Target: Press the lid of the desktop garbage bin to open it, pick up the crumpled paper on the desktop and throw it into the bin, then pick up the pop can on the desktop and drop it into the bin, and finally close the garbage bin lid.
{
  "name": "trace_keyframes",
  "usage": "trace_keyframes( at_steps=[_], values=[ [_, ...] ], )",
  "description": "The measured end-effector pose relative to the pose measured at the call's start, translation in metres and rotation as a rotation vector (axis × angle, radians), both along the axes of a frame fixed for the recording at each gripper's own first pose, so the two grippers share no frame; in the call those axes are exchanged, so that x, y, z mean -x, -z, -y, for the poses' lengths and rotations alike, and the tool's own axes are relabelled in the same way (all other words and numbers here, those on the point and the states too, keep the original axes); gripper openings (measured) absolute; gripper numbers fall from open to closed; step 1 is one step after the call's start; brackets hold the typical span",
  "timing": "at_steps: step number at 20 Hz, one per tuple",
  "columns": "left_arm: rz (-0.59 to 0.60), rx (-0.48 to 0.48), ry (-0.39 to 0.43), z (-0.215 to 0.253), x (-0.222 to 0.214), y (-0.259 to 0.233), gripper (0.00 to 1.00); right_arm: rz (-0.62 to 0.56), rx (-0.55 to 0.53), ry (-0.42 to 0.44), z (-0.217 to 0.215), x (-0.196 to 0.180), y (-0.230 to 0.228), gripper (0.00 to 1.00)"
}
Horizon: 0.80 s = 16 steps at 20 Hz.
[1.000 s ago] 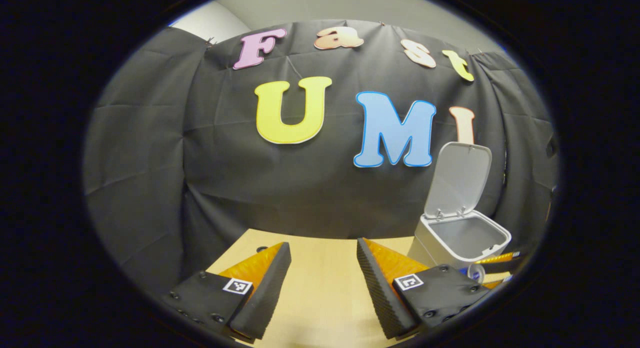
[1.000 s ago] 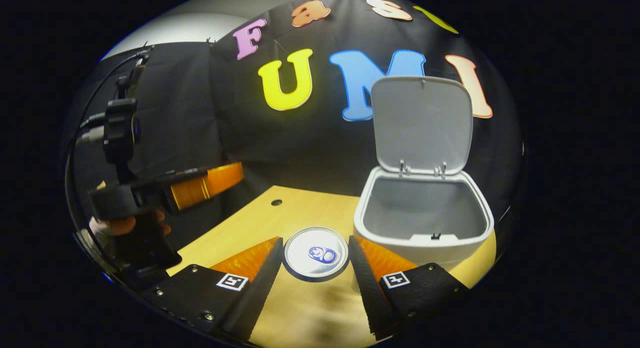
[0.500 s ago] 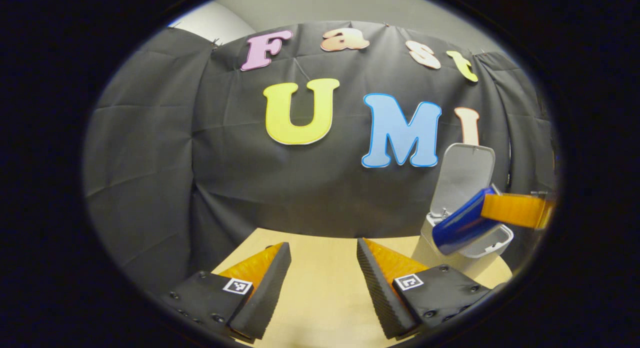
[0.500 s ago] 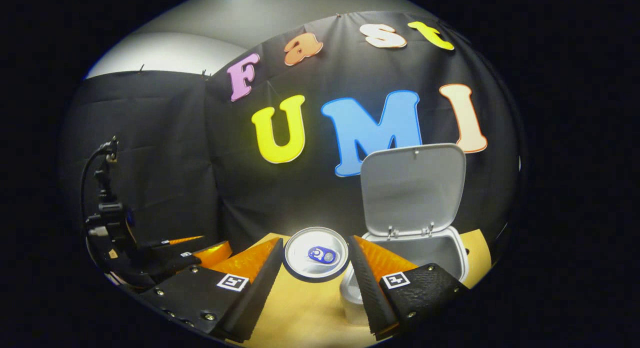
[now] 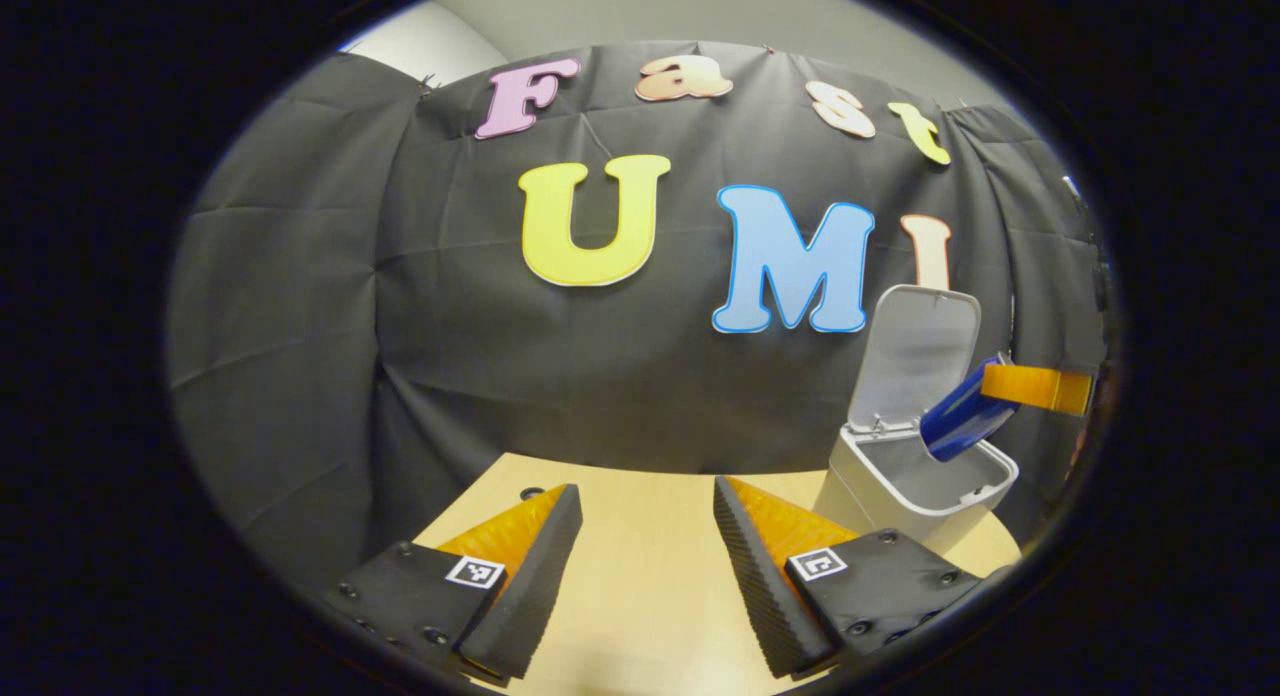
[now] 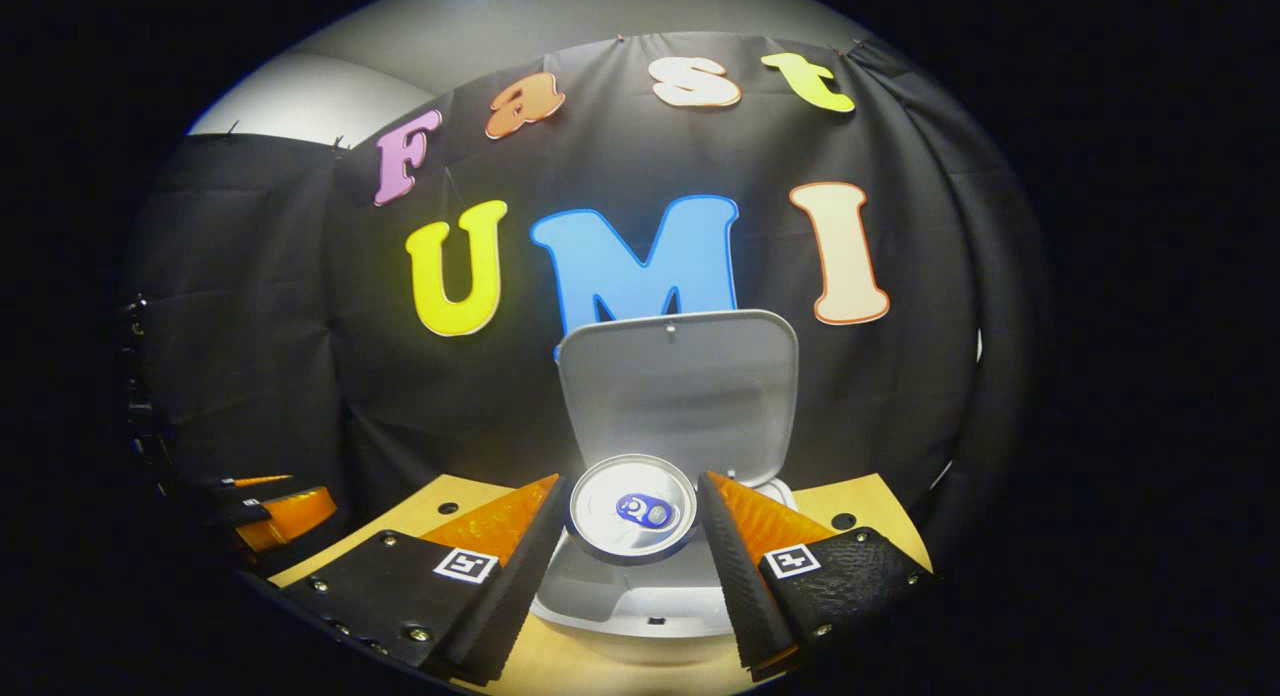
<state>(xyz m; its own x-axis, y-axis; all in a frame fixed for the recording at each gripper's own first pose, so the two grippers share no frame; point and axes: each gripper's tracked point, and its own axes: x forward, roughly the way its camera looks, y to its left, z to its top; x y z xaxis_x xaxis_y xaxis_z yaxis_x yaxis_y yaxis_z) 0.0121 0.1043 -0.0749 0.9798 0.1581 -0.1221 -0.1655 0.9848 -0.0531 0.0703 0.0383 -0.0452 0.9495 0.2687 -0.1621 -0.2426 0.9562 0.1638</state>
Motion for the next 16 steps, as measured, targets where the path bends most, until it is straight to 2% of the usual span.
trace_keyframes(
  at_steps=[1, 2, 7, 9, 11, 13, 14, 16],
  values=[
    [-0.001, 0.0, 0.004, 0.003, -0.001, 0.0, 0.88, -0.02, 0.007, 0.012, 0.005, -0.003, 0.007, 0.82],
    [-0.002, -0.002, 0.008, 0.004, -0.002, 0.001, 0.84, -0.039, 0.012, 0.024, 0.009, -0.004, 0.014, 0.82],
    [-0.008, -0.008, 0.018, 0.009, -0.006, 0.002, 0.83, -0.145, 0.047, 0.046, 0.017, -0.015, 0.054, 0.82],
    [-0.01, -0.011, 0.016, 0.008, -0.007, 0.003, 0.92, -0.184, 0.057, 0.052, 0.018, -0.019, 0.069, 0.82],
    [-0.013, -0.013, 0.013, 0.006, -0.009, 0.004, 0.84, -0.216, 0.055, 0.062, 0.02, -0.023, 0.08, 0.82],
    [-0.017, -0.014, 0.01, 0.005, -0.01, 0.006, 0.92, -0.237, 0.055, 0.072, 0.022, -0.026, 0.087, 0.82],
    [-0.019, -0.014, 0.009, 0.004, -0.011, 0.007, 0.92, -0.245, 0.055, 0.075, 0.023, -0.029, 0.091, 0.82],
    [-0.024, -0.015, 0.008, 0.003, -0.014, 0.008, 0.87, -0.256, 0.056, 0.083, 0.024, -0.033, 0.094, 0.83]
  ],
)
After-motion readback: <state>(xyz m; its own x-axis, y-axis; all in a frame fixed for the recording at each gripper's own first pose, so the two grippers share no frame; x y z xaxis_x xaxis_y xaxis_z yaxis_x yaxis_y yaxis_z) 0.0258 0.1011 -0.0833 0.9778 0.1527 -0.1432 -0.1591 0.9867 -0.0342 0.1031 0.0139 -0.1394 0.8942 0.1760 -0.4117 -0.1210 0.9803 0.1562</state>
